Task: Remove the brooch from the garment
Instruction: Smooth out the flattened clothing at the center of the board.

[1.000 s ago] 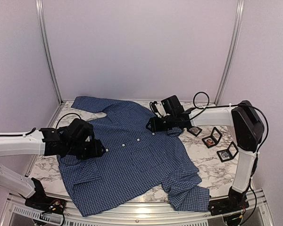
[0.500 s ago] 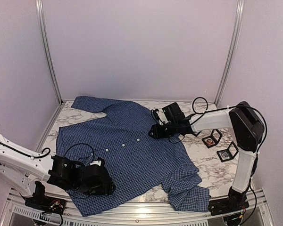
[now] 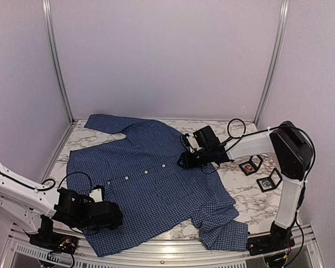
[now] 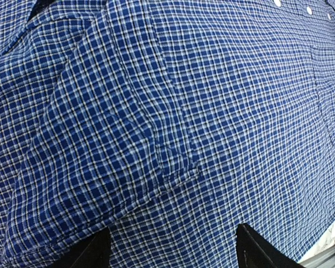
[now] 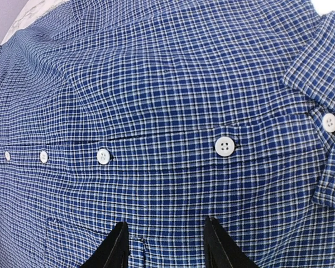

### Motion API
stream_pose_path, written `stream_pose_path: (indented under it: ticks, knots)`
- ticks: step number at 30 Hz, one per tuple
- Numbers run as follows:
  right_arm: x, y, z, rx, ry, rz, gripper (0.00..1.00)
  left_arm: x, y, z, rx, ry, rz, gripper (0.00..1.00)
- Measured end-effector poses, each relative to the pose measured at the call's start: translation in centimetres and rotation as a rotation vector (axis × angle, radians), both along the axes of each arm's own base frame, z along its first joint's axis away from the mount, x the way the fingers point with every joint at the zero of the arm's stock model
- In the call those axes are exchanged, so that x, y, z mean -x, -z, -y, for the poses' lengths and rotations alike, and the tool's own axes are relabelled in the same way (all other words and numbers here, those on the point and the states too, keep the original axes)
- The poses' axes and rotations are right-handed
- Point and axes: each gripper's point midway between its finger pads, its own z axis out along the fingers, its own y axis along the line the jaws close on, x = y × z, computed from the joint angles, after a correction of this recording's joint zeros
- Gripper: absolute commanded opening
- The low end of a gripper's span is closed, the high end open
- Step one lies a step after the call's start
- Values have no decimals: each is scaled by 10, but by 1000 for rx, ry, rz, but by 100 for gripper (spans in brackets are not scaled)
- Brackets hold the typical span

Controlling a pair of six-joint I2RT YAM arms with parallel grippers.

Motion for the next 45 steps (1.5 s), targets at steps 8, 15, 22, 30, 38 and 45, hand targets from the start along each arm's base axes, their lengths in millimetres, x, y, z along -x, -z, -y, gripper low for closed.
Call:
stream_pose_path:
  ticks: [8,15,22,30,38,45]
  knots:
    - [0,1,0,-1,0,1,45,-23,-4,-25,29,-119,55,85]
    - [-1,2,4,1,7,-3,45,-49,-20,-43,157,-246,122,86]
    - [-1,-1,6,-2,10,0,45,-59,-22,-73,269,-378,168,86]
    - [-1,-7,6,-9,10,10,45,-63,-41,-87,295,-426,212,90]
    - [-3,-40,6,-44,15,65,59,-86,-113,-69,264,-354,326,99]
    - [-3,-81,13,-69,39,135,65,-130,-160,-38,201,-238,398,99]
